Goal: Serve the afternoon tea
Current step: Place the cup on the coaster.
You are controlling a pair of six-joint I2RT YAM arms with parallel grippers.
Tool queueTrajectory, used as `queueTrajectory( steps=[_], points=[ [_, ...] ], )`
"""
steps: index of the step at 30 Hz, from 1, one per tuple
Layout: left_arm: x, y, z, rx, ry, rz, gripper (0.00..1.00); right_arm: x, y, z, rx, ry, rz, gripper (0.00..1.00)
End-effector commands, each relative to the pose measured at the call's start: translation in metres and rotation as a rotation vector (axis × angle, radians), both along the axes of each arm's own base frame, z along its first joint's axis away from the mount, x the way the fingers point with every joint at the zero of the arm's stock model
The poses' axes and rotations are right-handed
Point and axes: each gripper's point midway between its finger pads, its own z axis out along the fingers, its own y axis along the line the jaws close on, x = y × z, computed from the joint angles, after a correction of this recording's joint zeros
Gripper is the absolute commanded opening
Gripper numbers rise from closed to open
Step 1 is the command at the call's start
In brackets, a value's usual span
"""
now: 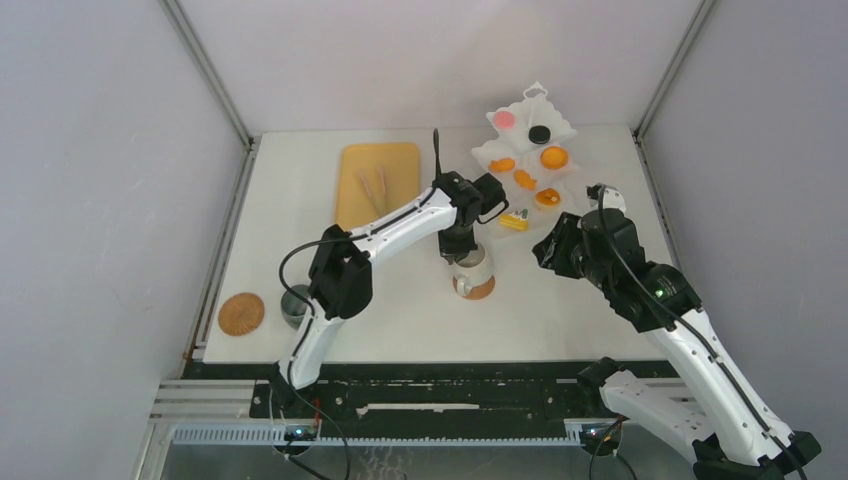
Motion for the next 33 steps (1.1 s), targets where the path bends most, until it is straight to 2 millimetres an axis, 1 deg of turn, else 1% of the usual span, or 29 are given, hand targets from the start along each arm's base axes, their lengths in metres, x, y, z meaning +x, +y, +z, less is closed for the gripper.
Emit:
queueTrajectory(
  steps=[1, 4, 8, 12, 22, 28, 33],
  points=[
    [-0.001, -0.007, 0.032, -0.038, -0.057, 0.026, 0.00, -0.002, 0.003, 0.001, 0.016, -0.007, 0.027, 0.47],
    [-0.005, -0.006, 0.029, -0.024, -0.054, 0.026, 0.00, -0.002, 0.005, 0.000, 0.024, -0.006, 0.036, 0.47],
    [-0.006, -0.009, 0.027, -0.021, -0.051, 0.022, 0.00, -0.003, 0.006, 0.000, 0.023, -0.006, 0.042, 0.47],
    [-0.007, -0.007, 0.023, 0.000, -0.052, 0.022, 0.00, -0.003, 0.007, -0.002, 0.023, -0.002, 0.045, 0.47],
    [-0.003, -0.014, 0.016, 0.006, -0.067, 0.019, 0.00, -0.003, 0.007, -0.008, 0.027, 0.009, 0.041, 0.47],
    [-0.006, -0.020, 0.013, -0.001, -0.064, 0.007, 0.07, -0.004, 0.006, -0.010, 0.031, 0.013, 0.037, 0.47],
    [-0.011, -0.023, 0.014, 0.000, -0.062, -0.010, 0.22, -0.004, 0.007, -0.011, 0.032, 0.017, 0.040, 0.47]
  ],
)
